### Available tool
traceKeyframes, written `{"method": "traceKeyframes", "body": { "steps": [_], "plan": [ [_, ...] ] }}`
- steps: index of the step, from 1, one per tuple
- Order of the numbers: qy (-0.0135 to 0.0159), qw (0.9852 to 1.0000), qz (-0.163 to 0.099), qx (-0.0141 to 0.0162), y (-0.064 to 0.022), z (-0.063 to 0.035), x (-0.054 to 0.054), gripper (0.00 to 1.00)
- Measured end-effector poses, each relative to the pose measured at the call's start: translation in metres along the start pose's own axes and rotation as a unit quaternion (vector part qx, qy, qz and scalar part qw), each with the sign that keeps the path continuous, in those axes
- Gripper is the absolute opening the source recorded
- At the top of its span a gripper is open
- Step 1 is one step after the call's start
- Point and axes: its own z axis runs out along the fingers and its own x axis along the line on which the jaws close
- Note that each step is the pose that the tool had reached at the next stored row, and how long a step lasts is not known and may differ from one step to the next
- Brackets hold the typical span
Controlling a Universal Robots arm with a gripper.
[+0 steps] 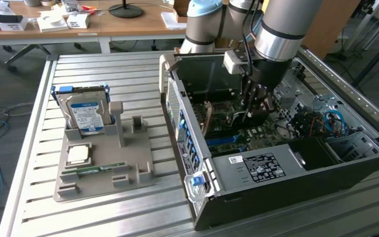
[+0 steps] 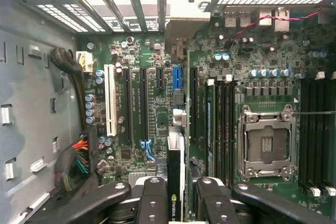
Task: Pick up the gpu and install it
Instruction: 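Insert the gpu into the slot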
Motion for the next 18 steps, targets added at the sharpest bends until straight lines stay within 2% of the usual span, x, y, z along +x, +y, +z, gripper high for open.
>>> {"method": "traceKeyframes", "body": {
  "steps": [7,18],
  "plan": [
    [0.0001,1.0,0.0,0.0,0.0027,0.0013,0.0,0.26],
    [0.0001,1.0,0.0,0.0,0.0053,0.0106,0.0,0.26]
  ]
}}
